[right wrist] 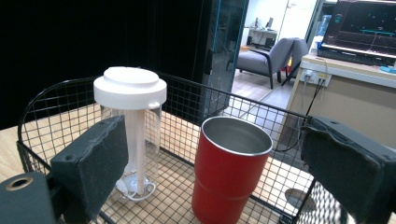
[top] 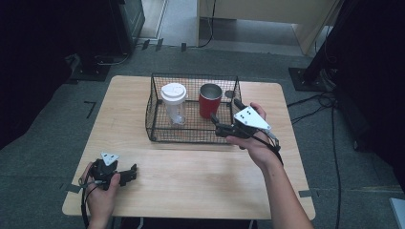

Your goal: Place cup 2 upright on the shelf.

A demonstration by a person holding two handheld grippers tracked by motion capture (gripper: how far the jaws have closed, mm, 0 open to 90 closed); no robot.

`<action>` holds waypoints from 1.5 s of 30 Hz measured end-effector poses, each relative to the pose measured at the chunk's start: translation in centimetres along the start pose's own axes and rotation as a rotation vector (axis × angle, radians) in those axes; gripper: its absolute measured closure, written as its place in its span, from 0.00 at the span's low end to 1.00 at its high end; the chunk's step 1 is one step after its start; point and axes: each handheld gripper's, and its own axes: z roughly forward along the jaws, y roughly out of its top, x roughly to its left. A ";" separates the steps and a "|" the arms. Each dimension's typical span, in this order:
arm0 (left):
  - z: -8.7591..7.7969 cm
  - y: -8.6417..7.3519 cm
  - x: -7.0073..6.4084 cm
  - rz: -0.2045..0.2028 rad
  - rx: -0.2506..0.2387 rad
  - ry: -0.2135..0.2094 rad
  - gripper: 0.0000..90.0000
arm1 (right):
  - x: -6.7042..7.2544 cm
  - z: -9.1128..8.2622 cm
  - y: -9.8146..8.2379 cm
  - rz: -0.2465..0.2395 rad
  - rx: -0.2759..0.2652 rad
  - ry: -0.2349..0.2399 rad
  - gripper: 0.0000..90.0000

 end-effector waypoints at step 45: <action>0.0 0.0 0.0 0.002 0.001 0.000 0.00 | -4.7 -11.4 -7.8 0.058 0.078 -0.136 0.00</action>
